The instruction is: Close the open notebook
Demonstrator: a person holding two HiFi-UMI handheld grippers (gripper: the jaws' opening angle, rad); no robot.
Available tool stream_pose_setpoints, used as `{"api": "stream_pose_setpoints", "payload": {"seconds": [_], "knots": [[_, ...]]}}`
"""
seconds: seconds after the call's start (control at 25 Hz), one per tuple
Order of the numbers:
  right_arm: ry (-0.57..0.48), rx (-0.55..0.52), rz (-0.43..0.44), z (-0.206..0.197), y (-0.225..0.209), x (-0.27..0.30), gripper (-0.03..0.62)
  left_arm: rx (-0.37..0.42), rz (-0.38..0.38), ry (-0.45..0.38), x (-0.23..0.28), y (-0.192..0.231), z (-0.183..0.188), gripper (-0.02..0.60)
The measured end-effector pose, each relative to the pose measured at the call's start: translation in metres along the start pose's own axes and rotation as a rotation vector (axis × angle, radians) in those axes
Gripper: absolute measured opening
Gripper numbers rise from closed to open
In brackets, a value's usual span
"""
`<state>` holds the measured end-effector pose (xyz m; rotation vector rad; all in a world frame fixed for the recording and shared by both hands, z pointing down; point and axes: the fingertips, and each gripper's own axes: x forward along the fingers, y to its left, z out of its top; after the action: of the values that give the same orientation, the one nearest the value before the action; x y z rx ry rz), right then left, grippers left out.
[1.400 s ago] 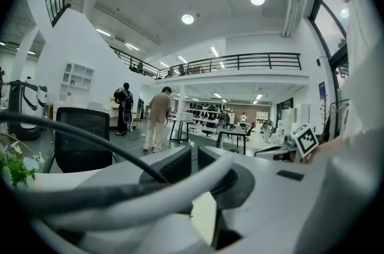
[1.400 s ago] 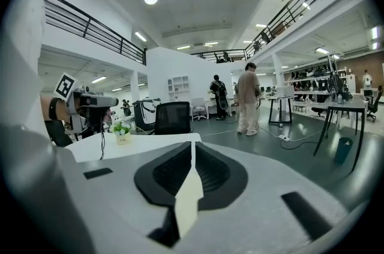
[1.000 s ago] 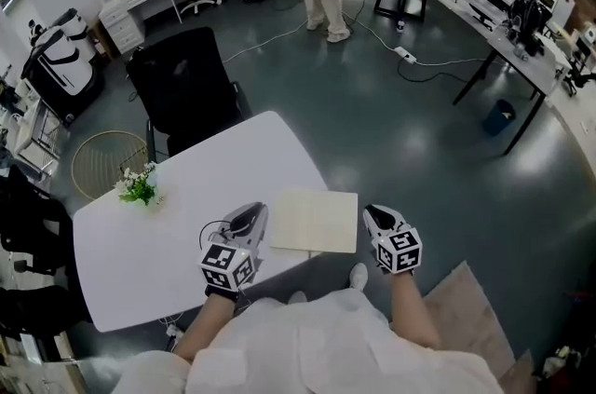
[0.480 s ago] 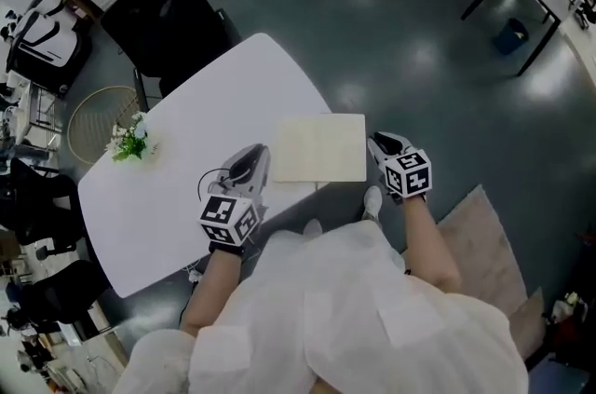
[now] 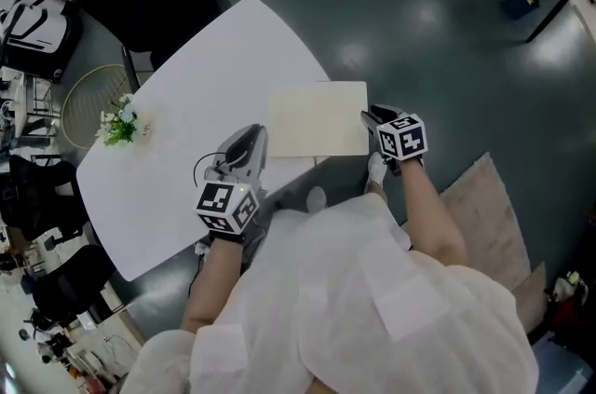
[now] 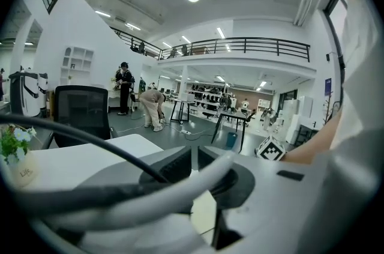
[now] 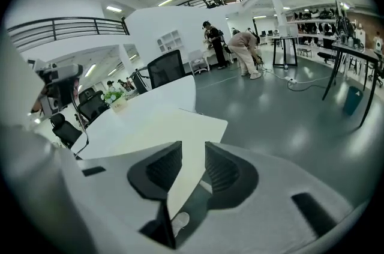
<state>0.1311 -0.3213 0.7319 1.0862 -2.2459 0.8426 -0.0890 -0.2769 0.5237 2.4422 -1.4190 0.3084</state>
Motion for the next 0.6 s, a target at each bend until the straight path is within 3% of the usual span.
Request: {"api": "stream_pose_setpoints", "payload": {"seconds": [0.28,0.6], "knots": [[0.111,0.077,0.016,-0.024,-0.016,0.030,0.149,-0.018,0.016,0.052,0.009,0.005,-0.020,0.031],[0.169,0.246,0.109,-0.035,-0.019,0.049,0.173,-0.023,0.023,0.073,0.021,0.007,-0.029,0.031]]}}
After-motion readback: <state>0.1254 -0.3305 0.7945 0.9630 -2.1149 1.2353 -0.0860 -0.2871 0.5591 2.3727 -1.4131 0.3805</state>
